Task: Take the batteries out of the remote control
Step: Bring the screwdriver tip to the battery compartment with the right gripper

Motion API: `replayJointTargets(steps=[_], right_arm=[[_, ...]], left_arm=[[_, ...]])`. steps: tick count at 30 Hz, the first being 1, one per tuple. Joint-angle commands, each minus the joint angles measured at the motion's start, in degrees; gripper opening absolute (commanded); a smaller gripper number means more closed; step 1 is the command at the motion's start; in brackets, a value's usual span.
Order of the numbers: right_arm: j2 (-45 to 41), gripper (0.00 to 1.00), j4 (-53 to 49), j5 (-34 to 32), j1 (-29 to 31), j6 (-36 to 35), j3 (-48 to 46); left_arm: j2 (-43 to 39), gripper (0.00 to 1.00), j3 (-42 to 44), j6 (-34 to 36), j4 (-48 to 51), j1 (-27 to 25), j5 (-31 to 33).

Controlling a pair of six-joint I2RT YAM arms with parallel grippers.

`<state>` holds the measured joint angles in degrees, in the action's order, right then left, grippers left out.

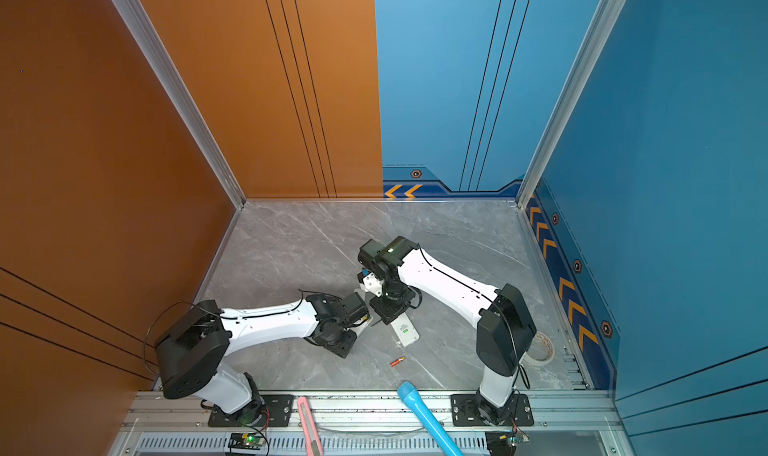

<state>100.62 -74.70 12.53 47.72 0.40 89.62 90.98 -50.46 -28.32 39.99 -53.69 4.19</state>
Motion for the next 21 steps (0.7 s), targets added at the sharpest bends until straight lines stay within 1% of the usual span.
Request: replayJointTargets(steps=[1,6,9,15,21], right_arm=[[0.0,0.0,-2.2,-3.5,0.7,-1.8,2.1],[-0.5,0.0,-1.4,-7.1,1.1,-2.1,2.9],[-0.5,0.0,-0.9,-6.8,1.3,-3.0,3.0],[0.5,0.0,0.0,-8.6,1.9,-4.1,3.7],[1.7,0.0,0.8,-7.8,2.1,-5.3,3.6]], left_arm=[[2.0,0.33,0.5,1.5,-2.4,0.6,4.6],[2.7,0.32,-0.1,2.8,-2.4,0.5,4.7],[2.9,0.31,-0.3,3.2,-2.4,0.3,4.9],[3.1,0.31,-0.5,3.6,-2.4,-0.1,5.3],[3.4,0.3,-0.4,3.5,-2.4,-0.5,5.8]])
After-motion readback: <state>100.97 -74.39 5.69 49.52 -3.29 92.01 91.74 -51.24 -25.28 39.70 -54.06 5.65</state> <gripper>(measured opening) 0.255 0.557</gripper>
